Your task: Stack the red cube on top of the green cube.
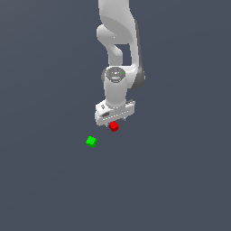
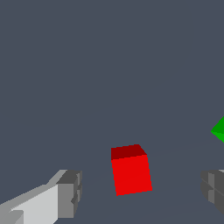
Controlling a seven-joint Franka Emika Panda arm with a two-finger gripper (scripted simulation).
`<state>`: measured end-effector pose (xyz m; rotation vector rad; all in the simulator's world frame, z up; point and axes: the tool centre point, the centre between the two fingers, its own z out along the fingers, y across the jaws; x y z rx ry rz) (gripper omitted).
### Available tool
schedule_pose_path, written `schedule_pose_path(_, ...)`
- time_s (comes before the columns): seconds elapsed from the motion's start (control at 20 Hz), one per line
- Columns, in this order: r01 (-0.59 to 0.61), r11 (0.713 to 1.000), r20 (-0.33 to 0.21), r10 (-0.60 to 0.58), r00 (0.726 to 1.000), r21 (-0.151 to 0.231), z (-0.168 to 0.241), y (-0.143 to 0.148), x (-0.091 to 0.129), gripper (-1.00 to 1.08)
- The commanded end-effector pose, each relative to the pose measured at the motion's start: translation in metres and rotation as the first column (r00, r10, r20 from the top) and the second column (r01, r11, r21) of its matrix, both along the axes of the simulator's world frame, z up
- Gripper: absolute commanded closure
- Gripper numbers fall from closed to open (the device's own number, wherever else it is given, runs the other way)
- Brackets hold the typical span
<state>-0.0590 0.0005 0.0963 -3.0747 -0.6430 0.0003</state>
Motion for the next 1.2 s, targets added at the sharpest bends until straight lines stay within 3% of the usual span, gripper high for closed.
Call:
schedule_pose_path(0.0, -0.049, 0.999, 0.001, 0.049, 0.999, 0.000, -0.008, -0.003, -0.007, -0.92)
schedule_pose_path(0.45, -0.143, 0.990, 0.000, 0.143, 0.990, 0.000, -0.025, -0.010, -0.020, -0.92)
schedule_pose_path(1.15, -0.148, 0.989, 0.000, 0.148, 0.989, 0.000, -0.037, -0.011, -0.021, -0.92)
